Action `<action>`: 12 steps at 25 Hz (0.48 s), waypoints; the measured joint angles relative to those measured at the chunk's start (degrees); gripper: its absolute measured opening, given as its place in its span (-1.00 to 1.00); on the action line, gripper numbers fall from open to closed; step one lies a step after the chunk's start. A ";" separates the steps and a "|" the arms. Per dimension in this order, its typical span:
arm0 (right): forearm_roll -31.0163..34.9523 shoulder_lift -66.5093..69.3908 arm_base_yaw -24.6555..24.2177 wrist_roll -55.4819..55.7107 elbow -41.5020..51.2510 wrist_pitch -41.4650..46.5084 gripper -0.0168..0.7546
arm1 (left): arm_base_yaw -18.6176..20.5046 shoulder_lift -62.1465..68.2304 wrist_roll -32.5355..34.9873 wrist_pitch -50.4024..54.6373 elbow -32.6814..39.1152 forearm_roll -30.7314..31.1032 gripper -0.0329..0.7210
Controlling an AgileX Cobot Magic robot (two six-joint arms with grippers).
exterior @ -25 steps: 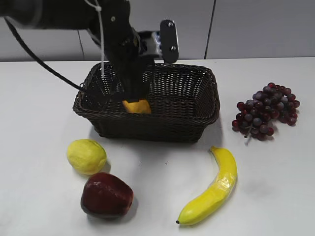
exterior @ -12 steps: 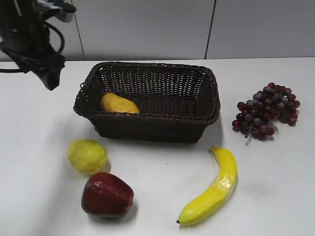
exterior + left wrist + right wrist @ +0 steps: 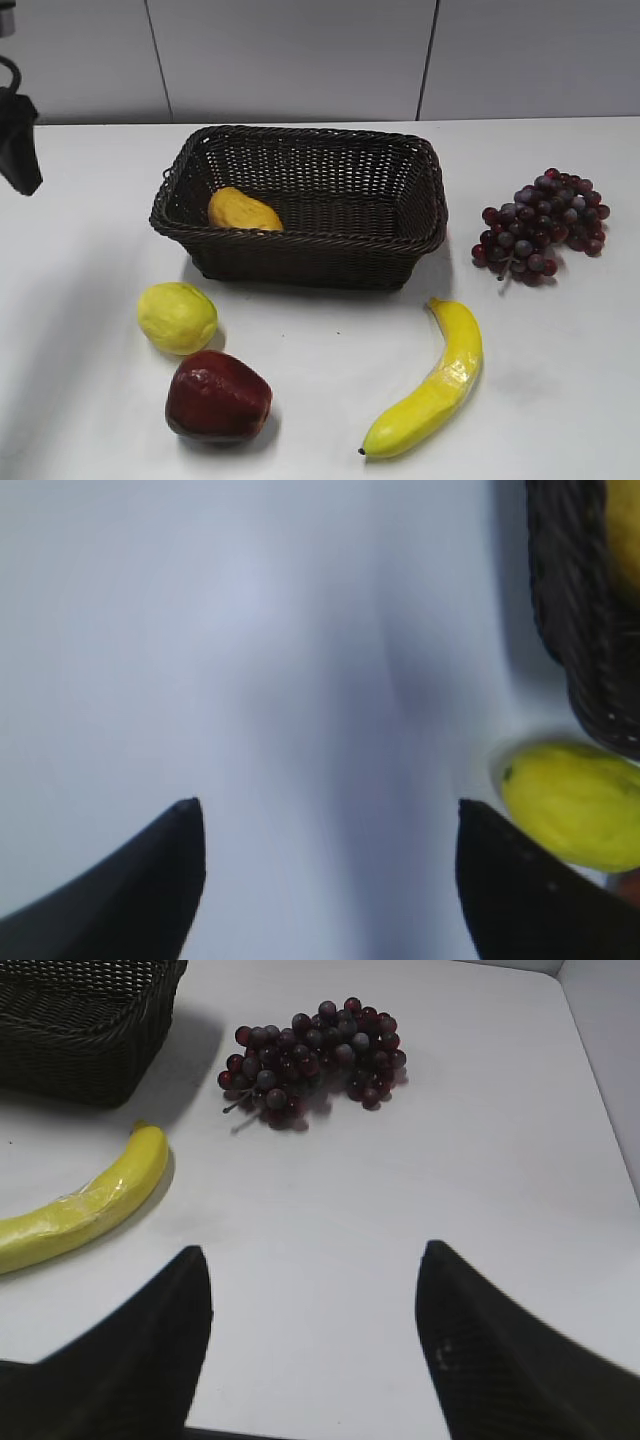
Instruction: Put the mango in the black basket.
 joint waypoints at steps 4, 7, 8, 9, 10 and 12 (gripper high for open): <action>-0.05 0.00 0.00 0.00 0.00 0.00 0.33 | 0.17 -5.66 0.00 0.13 7.30 1.04 0.66; -0.05 0.00 0.00 0.00 0.00 0.00 0.33 | 0.17 -10.46 0.00 0.20 12.73 1.16 0.66; -0.05 0.00 0.00 0.00 0.00 0.00 0.33 | 0.17 -11.92 0.00 0.20 14.45 1.22 0.66; -0.05 0.00 0.00 0.00 0.00 0.00 0.33 | 0.17 -13.74 0.00 0.20 16.07 1.28 0.66; -0.05 0.00 0.00 0.00 0.00 0.05 0.33 | 0.17 -15.65 0.00 0.20 17.31 1.28 0.66; -0.05 0.00 0.00 0.00 0.00 0.05 0.33 | 0.17 -19.48 0.00 0.20 20.08 1.33 0.66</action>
